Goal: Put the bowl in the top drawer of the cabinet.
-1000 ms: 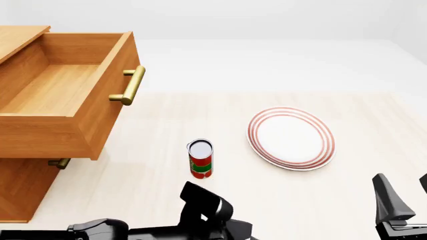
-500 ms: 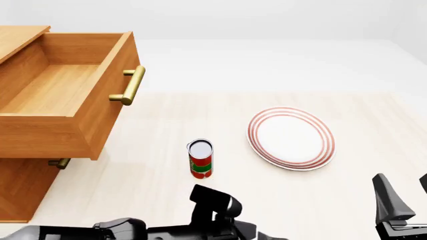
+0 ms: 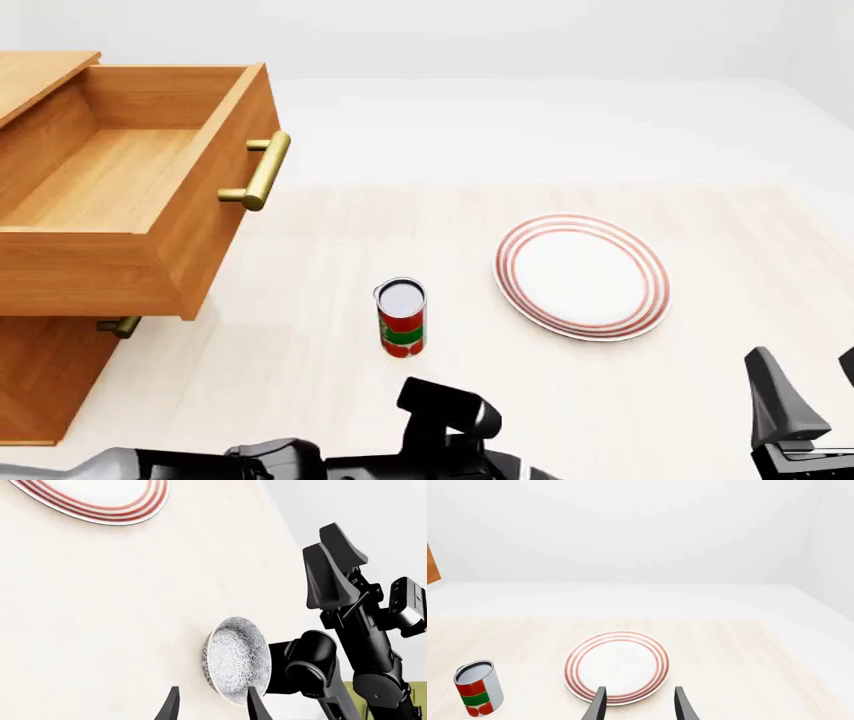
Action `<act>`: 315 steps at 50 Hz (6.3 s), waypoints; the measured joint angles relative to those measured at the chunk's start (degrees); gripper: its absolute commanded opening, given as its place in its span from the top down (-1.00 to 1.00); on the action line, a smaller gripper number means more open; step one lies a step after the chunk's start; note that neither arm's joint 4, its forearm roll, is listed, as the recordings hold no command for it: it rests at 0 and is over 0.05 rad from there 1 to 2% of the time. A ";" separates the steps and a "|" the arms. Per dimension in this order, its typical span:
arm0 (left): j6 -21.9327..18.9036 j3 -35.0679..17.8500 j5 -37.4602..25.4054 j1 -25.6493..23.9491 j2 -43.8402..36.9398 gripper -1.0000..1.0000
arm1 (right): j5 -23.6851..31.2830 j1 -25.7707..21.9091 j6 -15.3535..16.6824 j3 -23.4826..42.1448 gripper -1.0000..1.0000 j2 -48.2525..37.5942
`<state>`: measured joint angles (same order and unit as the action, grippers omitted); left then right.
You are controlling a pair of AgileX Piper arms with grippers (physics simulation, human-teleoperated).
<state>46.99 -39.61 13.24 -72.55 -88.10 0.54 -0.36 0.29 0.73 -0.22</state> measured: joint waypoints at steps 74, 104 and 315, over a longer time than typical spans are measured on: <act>4.34 -4.44 4.49 -2.93 -12.48 -1.00 | 0.00 0.00 -0.01 0.00 -1.00 0.00; 6.26 -6.80 4.69 -3.77 -16.44 -1.00 | 0.00 0.00 0.00 0.00 -1.00 0.00; -7.60 -22.50 -31.46 20.24 15.92 1.00 | 0.00 0.00 0.00 0.00 -1.00 0.00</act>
<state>39.39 -62.11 -18.22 -52.31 -72.18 0.54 -0.36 0.28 0.73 -0.22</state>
